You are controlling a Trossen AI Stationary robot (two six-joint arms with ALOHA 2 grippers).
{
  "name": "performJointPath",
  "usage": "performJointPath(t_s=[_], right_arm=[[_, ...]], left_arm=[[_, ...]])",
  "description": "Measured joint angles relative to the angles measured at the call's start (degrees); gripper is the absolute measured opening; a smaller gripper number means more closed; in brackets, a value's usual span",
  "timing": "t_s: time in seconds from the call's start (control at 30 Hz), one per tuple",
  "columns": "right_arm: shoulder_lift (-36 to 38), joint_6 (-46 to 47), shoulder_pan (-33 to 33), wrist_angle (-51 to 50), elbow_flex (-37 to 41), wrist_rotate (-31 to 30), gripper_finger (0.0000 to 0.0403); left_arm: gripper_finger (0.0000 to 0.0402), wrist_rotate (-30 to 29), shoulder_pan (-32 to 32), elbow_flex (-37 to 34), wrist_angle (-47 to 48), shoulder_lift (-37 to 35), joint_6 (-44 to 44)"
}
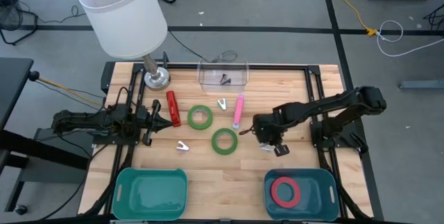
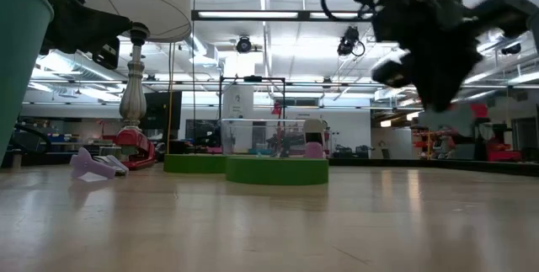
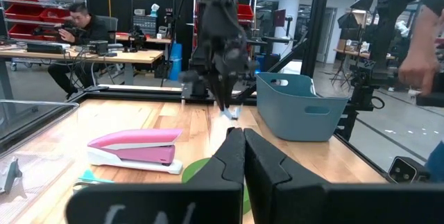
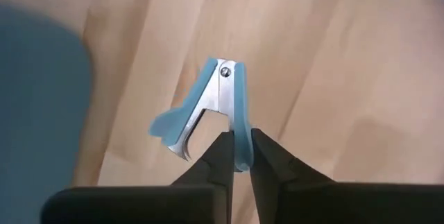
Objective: Pick and place Stapler, Stapler remover, tape
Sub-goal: Put the light blue staple remover into the transparent bin
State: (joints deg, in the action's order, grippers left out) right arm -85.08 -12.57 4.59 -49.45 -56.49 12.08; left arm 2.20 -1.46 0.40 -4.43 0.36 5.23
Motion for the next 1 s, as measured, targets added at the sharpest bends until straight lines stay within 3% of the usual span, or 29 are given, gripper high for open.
performJointPath(t_s=[0.63, 1.0], right_arm=[[0.1, -4.4, -12.6, 0.2, -23.3, -8.8, 0.0034], [0.1, -4.5, -20.2, 1.2, -26.4, -8.6, 0.0034]], left_arm=[[0.0003, 0.0, 0.0, 0.0, 0.0, 0.0, 0.0], [0.0003, 0.0, 0.0, 0.0, 0.0, 0.0, 0.0]])
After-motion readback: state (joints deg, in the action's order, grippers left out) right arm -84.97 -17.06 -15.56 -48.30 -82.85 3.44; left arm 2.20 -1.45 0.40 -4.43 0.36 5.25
